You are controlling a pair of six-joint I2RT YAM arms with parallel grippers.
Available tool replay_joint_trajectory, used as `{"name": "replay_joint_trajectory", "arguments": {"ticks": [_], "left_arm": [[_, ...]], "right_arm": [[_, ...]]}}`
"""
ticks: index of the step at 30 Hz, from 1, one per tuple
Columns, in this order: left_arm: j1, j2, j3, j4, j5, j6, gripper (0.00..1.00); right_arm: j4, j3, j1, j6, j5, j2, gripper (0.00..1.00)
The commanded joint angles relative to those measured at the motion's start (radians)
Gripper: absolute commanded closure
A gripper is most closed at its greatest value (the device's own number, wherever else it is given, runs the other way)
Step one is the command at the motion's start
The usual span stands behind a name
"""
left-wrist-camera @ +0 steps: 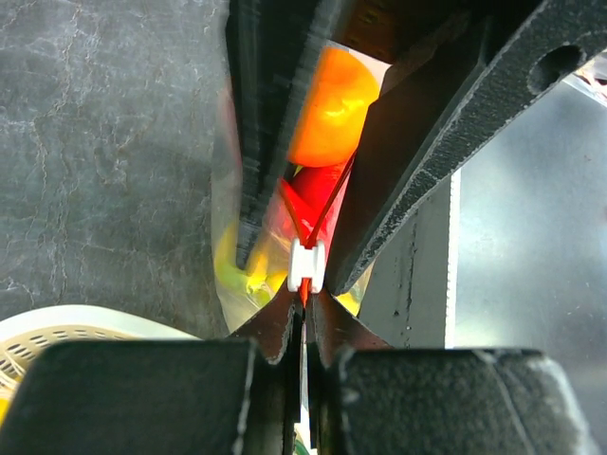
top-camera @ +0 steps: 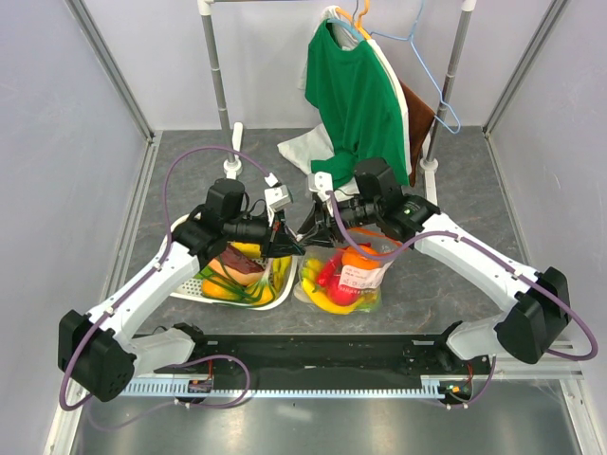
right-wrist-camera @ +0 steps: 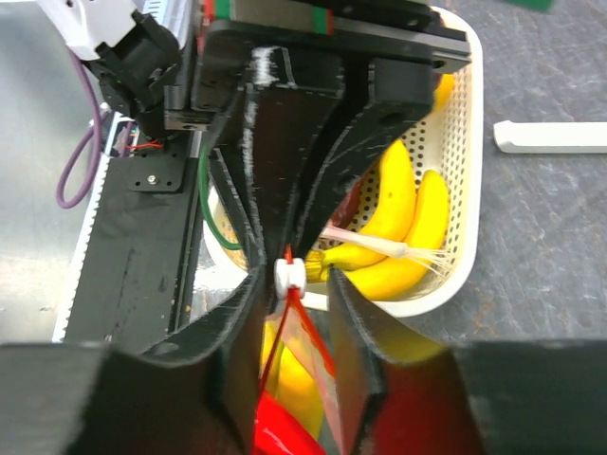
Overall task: Place the food in the zip-top bag and seal the zipper
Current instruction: Zip the zipper food storage bag at the center of the board.
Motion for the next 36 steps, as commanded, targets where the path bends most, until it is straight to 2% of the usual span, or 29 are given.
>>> {"name": "replay_joint_trajectory", "arguments": {"ticks": [1, 5, 9, 12, 24, 36], "left_arm": [[-0.001, -0.031, -0.001, 0.059, 0.023, 0.028, 0.98], [0.000, -0.032, -0.003, 0.061, 0.014, 0.023, 0.98], [0.000, -0.034, -0.004, 0.064, 0.005, 0.011, 0.98], [0.003, -0.040, -0.007, 0.066, 0.002, 0.005, 0.98], [0.031, -0.083, -0.035, 0.070, -0.032, -0.029, 0.98], [0.083, -0.095, -0.021, 0.089, -0.069, -0.052, 0.98]], "right_arm": [[0.029, 0.006, 0.014, -0.018, -0.039, 0.014, 0.65], [-0.004, 0.009, 0.014, -0.036, -0.036, 0.006, 0.74], [-0.030, 0.004, 0.014, -0.049, -0.025, -0.012, 0.91], [-0.054, 0.000, 0.014, -0.053, 0.001, -0.026, 0.99], [-0.174, 0.012, -0.036, -0.064, 0.010, -0.061, 1.00], [-0.358, 0.020, -0.124, -0.160, -0.010, -0.095, 1.00]]}}
